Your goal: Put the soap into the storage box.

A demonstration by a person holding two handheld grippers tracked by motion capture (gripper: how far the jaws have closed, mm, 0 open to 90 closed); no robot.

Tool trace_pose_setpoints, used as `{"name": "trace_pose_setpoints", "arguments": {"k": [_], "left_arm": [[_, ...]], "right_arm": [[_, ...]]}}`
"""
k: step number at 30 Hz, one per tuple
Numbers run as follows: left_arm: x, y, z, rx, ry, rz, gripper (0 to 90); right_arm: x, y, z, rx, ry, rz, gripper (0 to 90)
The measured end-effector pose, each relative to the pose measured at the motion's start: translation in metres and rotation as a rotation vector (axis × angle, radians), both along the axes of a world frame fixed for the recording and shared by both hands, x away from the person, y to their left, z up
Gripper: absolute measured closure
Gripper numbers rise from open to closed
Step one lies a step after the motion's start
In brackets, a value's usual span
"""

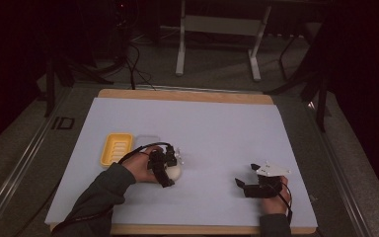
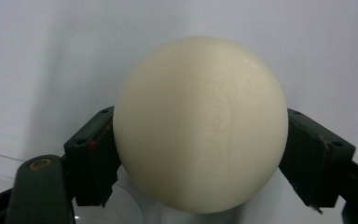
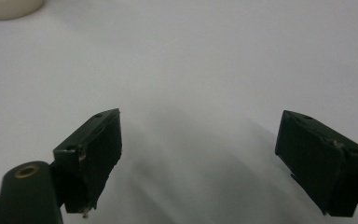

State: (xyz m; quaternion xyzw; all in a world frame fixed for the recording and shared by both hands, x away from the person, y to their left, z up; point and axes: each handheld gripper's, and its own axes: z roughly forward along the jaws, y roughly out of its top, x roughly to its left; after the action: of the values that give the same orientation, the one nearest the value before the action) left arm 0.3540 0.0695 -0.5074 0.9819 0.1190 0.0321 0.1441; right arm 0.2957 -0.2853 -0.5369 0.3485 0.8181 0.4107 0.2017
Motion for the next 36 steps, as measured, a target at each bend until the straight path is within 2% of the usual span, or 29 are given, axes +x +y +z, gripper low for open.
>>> {"name": "trace_pose_setpoints", "arguments": {"k": [11,26,36], "left_arm": [[0.0055,-0.0029,0.0000,-0.006,0.029,0.005,23.7],[0.0079,-0.0087,0.0021,0.051,0.036,-0.020,25.2],[0.0080,-0.0074,0.0024,0.050,0.036,-0.038,25.6]], "right_arm": [[0.0000,0.0001,0.0000,-0.001,0.001,0.000,14.4],[0.0000,0.0005,-0.0001,-0.005,0.003,0.001,14.4],[0.0000,0.0003,0.0000,-0.003,0.002,0.001,14.3]]}}
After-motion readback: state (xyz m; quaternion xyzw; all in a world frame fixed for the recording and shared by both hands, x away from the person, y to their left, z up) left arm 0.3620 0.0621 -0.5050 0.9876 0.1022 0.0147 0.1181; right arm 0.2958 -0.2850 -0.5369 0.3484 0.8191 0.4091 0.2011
